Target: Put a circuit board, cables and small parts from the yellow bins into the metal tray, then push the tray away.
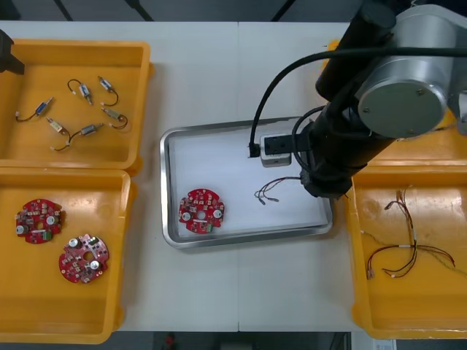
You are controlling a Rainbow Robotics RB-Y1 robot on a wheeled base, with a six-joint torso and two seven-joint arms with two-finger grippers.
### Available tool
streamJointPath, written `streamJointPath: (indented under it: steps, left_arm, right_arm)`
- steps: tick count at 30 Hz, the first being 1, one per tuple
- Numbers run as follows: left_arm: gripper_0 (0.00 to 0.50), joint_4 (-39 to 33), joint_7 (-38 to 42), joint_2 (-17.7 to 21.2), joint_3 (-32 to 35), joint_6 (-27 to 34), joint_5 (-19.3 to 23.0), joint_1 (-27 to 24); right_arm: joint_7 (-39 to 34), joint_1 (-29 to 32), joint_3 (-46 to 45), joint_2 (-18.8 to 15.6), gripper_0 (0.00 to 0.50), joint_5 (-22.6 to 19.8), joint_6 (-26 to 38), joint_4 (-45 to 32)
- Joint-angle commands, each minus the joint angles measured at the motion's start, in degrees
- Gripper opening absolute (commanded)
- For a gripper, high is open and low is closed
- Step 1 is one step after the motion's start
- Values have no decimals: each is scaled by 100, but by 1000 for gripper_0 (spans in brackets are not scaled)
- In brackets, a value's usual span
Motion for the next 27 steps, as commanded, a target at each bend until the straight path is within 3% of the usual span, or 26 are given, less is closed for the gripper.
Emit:
streamJointPath:
  steps: [1,7,14,22,27]
  left_arm:
    - [500,328,-1468,-35,172,-253,-302,-266]
    - [500,838,-2276,-237,172,-684,-398,-266]
    - [500,1269,-2566,-378,163,-1000,-478,-319]
    - [500,2033,-2628,-554,-830,-1519,-486,-995]
    - [500,2429,-2672,-747,-900,-1756,-495,-1118]
  right_arm:
    - [89,-276,283,297,0,258,-283,172]
    - [185,-267,494,473,0,531,-398,251]
    - [194,-267,1065,473,0,882,-916,251]
    - [194,-258,1645,499,0,1067,-1329,409]
    - [133,-249,1865,543,0,1375,-1619,506]
